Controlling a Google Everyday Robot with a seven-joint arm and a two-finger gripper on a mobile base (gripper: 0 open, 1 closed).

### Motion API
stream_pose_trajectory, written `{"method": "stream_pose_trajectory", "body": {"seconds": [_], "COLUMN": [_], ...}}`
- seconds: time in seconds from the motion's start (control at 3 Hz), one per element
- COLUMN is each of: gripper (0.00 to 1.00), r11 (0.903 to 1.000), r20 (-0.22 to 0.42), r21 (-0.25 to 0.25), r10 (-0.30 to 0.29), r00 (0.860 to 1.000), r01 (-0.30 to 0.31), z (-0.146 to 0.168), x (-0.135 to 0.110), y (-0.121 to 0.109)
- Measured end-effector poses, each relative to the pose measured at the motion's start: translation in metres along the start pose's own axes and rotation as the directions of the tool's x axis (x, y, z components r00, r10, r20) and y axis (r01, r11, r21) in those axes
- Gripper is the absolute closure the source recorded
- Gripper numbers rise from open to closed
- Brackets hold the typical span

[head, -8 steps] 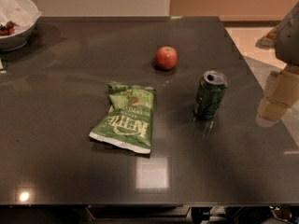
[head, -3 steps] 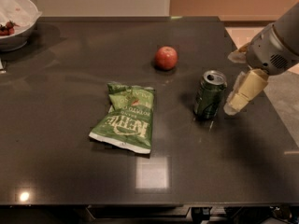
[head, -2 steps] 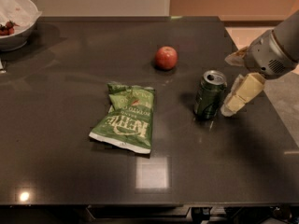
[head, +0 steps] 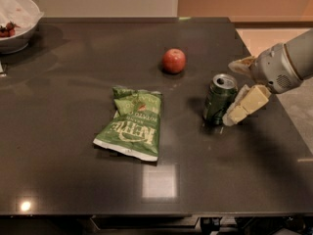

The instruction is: Knock green can over

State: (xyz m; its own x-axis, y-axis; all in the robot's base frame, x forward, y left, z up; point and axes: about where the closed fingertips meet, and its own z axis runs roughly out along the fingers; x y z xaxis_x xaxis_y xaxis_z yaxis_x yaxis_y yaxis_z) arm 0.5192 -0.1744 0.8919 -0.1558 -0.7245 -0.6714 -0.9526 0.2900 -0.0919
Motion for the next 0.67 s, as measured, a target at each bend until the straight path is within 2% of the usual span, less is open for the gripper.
{"method": "stream_pose_trajectory", "body": {"seconds": [0.67], "gripper": [0.41], "r11": [0.9999], "r20": [0.084], "r21": [0.004], "r10": [0.015], "r00": [0.996], "r01": [-0.015], "z": [0.0063], "x": [-0.0039], "y": [0.0020]}}
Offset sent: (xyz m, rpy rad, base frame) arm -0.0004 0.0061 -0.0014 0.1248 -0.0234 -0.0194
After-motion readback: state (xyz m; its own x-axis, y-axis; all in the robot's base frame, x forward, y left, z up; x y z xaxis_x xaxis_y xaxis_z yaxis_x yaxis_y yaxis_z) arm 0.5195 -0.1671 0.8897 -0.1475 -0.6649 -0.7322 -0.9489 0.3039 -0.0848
